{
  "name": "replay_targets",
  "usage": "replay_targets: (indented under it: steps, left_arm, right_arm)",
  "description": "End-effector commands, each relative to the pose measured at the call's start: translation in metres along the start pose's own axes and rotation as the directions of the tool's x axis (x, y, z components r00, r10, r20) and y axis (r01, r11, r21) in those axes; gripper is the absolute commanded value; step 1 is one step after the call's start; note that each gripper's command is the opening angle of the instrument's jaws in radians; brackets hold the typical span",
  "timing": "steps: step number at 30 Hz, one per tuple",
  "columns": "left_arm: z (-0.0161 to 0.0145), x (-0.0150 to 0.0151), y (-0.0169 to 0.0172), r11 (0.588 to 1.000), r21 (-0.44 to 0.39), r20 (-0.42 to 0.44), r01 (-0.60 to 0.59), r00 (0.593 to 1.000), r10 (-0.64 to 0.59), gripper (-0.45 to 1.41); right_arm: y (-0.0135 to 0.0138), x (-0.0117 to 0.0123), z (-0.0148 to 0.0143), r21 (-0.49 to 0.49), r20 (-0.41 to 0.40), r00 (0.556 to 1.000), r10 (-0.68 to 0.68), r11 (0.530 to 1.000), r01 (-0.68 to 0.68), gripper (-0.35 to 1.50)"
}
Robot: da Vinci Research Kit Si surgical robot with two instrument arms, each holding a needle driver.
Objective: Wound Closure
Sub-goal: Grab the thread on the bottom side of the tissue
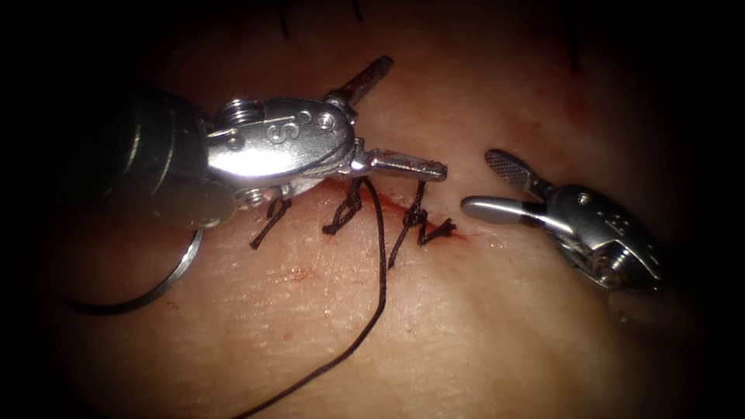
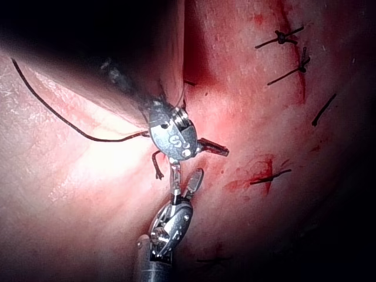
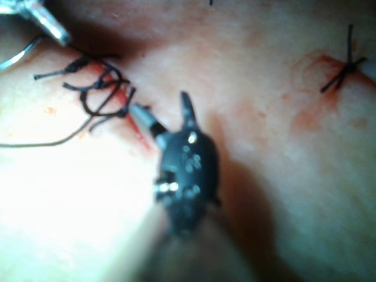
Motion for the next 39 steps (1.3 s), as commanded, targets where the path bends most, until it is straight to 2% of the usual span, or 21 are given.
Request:
replay_targets:
  steps: [1, 6, 9, 12, 16, 19, 21, 22, 27, 30, 36, 39]
  left_arm:
    - [0.0007, -0.0009, 0.0008, 1.0, -0.024, 0.013, -0.005, 1.0, 0.005, 1.04]
    - [0.0019, -0.0027, 0.0029, 0.991, -0.129, 0.082, -0.034, 0.996, 0.045, 1.03]
    - [0.003, -0.004, 0.004, 0.981, -0.184, 0.112, -0.056, 0.991, 0.077, 0.94]
    - [0.0037, -0.0045, 0.0039, 0.977, -0.201, 0.116, -0.065, 0.989, 0.09, 0.88]
    - [0.0041, -0.0048, 0.0034, 0.976, -0.205, 0.135, -0.071, 0.986, 0.1, 0.67]
    - [0.0042, -0.005, 0.0033, 0.973, -0.22, 0.146, -0.074, 0.983, 0.107, 0.25]
    - [0.0042, -0.0052, 0.0036, 0.971, -0.228, 0.154, -0.077, 0.982, 0.114, -0.32]
    - [0.0043, -0.0052, 0.0038, 0.968, -0.239, 0.157, -0.077, 0.981, 0.117, -0.45]
    - [0.0047, -0.006, 0.0049, 0.946, -0.313, 0.17, -0.087, 0.974, 0.146, -0.45]
    - [0.0041, -0.0057, 0.0044, 0.935, -0.341, 0.155, -0.094, 0.976, 0.155, -0.45]
    - [0.0035, -0.0043, 0.0018, 0.94, -0.329, 0.152, -0.093, 0.977, 0.149, -0.45]
    - [0.0038, -0.0042, 0.0011, 0.94, -0.329, 0.151, -0.092, 0.977, 0.148, -0.45]
  right_arm:
    - [0.0001, -0.0006, 0.0005, -0.008, 0.0, 1.0, 0.002, 1.0, -0.002, 1.45]
    - [0.0002, -0.0006, 0.0002, -0.01, 0.0, 1.0, 0.001, 1.0, -0.001, 1.45]
    - [0.0002, -0.0006, 0.0003, -0.01, 0.003, 1.0, 0.001, 1.0, -0.001, 1.45]
    - [0.0002, -0.0006, 0.0003, -0.013, 0.003, 1.0, 0.001, 1.0, -0.001, 1.45]
    - [0.0001, -0.0006, 0.0003, -0.014, 0.003, 1.0, -0.005, 1.0, 0.005, 1.45]
    - [0.0, -0.0006, 0.0003, -0.014, 0.002, 1.0, -0.005, 1.0, 0.005, 1.45]
    - [0.0, -0.0007, 0.0004, -0.015, 0.002, 1.0, -0.005, 1.0, 0.005, 1.45]
    - [0.0, -0.0007, 0.0004, -0.015, 0.002, 1.0, -0.005, 1.0, 0.005, 1.45]
    - [-0.0003, -0.0007, 0.0004, -0.013, 0.002, 1.0, -0.005, 1.0, 0.005, 1.45]
    - [-0.0009, -0.0007, 0.0002, 0.008, 0.016, 1.0, -0.014, 1.0, 0.014, 1.45]
    - [-0.0034, -0.002, 0.0003, 0.15, 0.12, 0.987, -0.11, 0.984, 0.092, 1.41]
    - [-0.0048, -0.0028, 0.0009, 0.202, 0.143, 0.978, -0.154, 0.972, 0.123, 1.41]
